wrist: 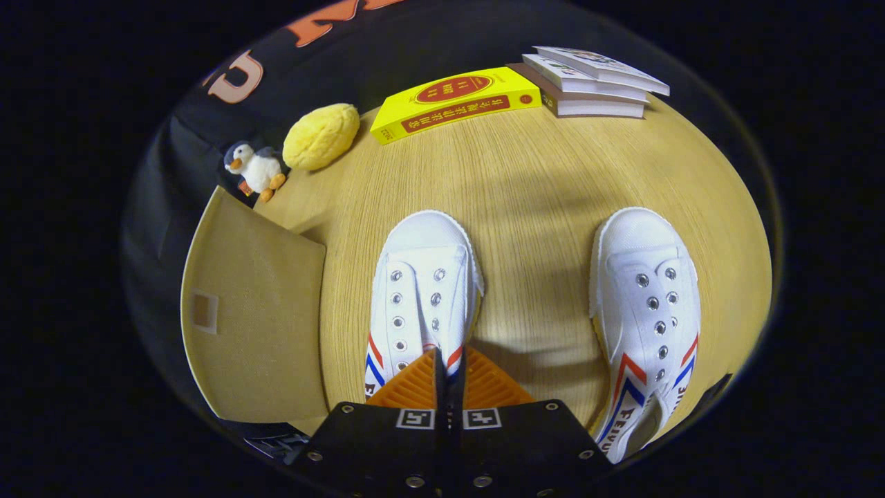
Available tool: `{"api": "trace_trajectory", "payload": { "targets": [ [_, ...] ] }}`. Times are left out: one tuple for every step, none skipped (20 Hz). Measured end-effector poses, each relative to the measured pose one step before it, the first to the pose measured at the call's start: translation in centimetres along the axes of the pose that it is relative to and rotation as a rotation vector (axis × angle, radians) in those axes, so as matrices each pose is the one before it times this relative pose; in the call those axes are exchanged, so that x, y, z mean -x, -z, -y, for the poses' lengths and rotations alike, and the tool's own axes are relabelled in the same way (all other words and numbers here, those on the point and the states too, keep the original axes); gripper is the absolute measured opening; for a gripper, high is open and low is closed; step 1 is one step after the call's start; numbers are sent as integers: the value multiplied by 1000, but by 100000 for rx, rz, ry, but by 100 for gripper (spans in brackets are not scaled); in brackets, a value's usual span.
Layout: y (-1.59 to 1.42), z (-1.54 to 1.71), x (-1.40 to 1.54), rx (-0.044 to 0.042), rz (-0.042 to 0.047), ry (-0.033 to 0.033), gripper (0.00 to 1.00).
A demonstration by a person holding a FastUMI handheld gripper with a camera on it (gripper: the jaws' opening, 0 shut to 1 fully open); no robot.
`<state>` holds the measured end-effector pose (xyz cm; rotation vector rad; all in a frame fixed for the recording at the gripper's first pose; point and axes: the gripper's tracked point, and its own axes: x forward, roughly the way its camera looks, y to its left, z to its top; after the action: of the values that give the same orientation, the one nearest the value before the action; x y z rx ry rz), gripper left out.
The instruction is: Open the storage box then place both shoes into the box .Put the left shoe in first, then the right shoe, with the right side of both shoes facing outward in a uniform manner.
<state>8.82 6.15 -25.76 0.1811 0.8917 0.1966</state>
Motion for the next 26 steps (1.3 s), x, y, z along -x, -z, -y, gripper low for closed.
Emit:
{"api": "trace_trajectory", "payload": {
  "targets": [
    [-248, 139, 299, 1237, 2851, 1259, 0],
    [-563, -101, 427, -6, 3052, 962, 0],
    [-324, -450, 407, -601, 1350, -163, 0],
    [-358, -710, 683, -1501, -228, -1466, 0],
    [-820, -731, 583, -1627, 1410, -1156, 0],
    [-872, -662, 837, -40, 2010, -425, 0],
    [-903, -688, 759, 1547, 1953, 150, 0],
    [-919, -739, 849, 1347, 1919, 216, 0],
    [-914, -1009, 812, 895, 2025, -347, 0],
    [-1001, -1181, 899, 820, 1831, -633, 0],
    [-949, -1195, 847, 856, 1797, -600, 0],
    [-1030, -1326, 801, 630, 1983, -595, 0],
    [-903, -1382, 782, 694, 1733, -779, 0],
    [-889, -1499, 702, 508, 1580, -873, 0],
    [-730, -1566, 636, 968, 1530, -1035, 0],
    [-616, -1583, 477, 917, 1203, -1303, 0],
    [-264, -1664, 274, 725, 225, -1679, 0],
    [-65, -1785, 101, 104, 127, -1870, 0],
    [189, -1738, -5, 134, -774, -2106, 0],
    [436, -1774, -248, -518, -803, -2046, 0],
    [612, -1623, -318, -521, -1361, -1820, 0],
    [740, -1449, -629, 54, -1381, -1549, 0],
    [818, -1098, -693, -90, -1390, -1019, 0],
    [908, -1036, -737, -78, -1572, -593, 0],
    [885, -875, -780, 124, -1579, -471, 0],
    [844, -809, -879, -228, -1256, -271, 0]
  ]
}}
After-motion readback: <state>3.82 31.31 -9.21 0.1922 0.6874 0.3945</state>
